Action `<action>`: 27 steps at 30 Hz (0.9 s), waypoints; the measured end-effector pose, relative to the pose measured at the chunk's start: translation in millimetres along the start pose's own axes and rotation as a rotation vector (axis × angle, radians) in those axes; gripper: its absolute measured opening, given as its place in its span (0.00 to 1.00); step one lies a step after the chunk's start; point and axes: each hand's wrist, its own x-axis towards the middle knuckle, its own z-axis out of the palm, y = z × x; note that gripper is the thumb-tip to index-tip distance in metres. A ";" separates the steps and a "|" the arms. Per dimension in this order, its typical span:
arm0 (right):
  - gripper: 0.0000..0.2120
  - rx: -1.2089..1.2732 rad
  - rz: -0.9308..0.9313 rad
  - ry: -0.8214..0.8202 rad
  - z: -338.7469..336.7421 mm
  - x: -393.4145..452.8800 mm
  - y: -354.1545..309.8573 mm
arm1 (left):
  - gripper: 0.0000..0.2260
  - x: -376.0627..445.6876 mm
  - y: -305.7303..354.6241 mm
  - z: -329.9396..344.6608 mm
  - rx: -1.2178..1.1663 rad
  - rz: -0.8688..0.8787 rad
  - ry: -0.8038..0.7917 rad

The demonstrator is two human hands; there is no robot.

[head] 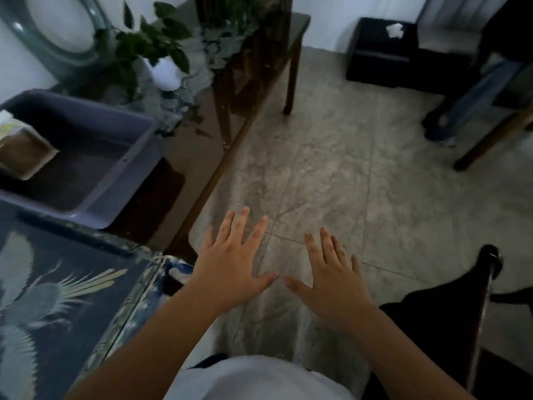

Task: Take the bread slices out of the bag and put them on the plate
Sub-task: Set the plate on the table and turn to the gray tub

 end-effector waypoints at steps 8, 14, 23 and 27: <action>0.48 0.047 0.088 -0.010 1.7 27.2 28.0 | 0.44 56.0 8.8 2.0 0.023 0.101 -0.052; 0.47 0.060 0.143 -0.017 -1.9 69.6 23.5 | 0.44 113.4 -11.8 -0.2 0.052 0.174 -0.082; 0.46 0.021 0.148 -0.003 -27.9 161.6 -3.2 | 0.44 194.5 -76.3 -20.5 0.083 0.201 -0.085; 0.46 0.004 0.083 -0.034 -38.0 204.1 -21.8 | 0.44 212.8 -107.6 -25.8 0.070 0.130 -0.088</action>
